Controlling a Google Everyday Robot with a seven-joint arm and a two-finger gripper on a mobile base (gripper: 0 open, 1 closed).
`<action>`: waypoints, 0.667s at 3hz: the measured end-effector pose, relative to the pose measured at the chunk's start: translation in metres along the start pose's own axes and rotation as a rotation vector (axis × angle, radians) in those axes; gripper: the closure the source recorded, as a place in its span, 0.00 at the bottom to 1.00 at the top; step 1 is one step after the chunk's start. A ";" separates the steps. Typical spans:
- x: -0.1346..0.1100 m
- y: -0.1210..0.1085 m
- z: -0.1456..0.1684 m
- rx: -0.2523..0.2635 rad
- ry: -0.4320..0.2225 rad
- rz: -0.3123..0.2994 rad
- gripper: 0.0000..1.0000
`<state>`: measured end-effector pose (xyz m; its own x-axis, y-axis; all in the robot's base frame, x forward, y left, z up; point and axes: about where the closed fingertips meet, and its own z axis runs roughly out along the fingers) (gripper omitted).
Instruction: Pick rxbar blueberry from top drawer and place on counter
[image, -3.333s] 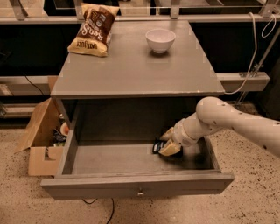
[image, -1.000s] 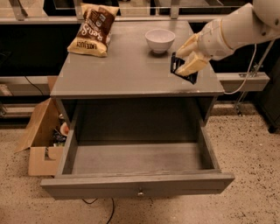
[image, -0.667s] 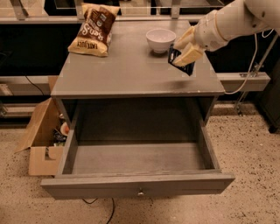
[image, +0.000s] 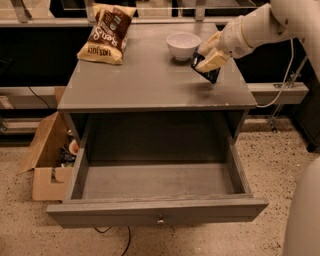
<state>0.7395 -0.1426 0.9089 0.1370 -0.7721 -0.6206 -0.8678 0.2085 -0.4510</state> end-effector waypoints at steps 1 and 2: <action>0.000 0.000 0.000 0.000 0.000 0.000 0.26; 0.000 0.000 0.000 0.000 0.000 0.000 0.03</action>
Offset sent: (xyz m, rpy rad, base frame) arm 0.0000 0.0000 0.0000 0.0000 0.0000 0.0000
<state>0.7395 -0.1426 0.9089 0.1368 -0.7720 -0.6207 -0.8678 0.2087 -0.4509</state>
